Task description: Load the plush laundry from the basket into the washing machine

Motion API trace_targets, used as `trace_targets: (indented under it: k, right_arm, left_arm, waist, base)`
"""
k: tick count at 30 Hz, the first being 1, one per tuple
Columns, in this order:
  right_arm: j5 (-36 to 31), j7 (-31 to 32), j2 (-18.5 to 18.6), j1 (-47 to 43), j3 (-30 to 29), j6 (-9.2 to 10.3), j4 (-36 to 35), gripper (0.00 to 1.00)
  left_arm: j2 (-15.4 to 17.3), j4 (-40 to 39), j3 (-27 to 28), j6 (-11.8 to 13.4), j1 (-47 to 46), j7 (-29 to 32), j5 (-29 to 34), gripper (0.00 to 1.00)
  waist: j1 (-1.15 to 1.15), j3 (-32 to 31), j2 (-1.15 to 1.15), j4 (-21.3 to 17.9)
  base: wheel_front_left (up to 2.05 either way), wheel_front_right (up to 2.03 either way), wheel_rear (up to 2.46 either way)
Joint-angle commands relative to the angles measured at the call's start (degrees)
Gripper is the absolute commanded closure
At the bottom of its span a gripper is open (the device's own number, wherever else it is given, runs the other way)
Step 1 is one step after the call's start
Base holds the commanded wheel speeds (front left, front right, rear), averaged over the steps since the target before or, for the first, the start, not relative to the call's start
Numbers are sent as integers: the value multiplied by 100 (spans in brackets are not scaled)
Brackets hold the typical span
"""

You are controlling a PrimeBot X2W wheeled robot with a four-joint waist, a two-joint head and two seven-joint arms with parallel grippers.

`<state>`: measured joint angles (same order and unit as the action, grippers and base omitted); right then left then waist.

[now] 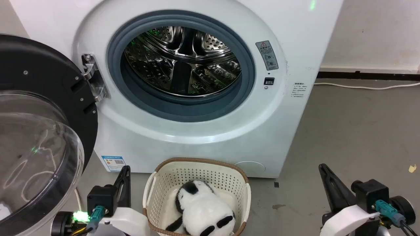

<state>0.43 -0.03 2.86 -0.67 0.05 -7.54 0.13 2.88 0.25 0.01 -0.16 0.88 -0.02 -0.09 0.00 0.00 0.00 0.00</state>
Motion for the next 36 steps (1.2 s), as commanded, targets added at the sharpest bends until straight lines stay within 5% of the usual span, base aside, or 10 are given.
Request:
trace_targets:
  k: [1,36]
  right_arm:
    - [-43,3,1,67,-5,5,-13,100]
    - [-43,3,1,67,-5,5,-13,100]
  left_arm:
    - [-1,-25,-1,16,-88,2,9,100]
    - [-1,-25,-1,16,-88,2,9,100]
  waist:
    - [0,0,0,0]
    - [0,0,0,0]
  base:
    - [0,0,0]
    - [0,0,0]
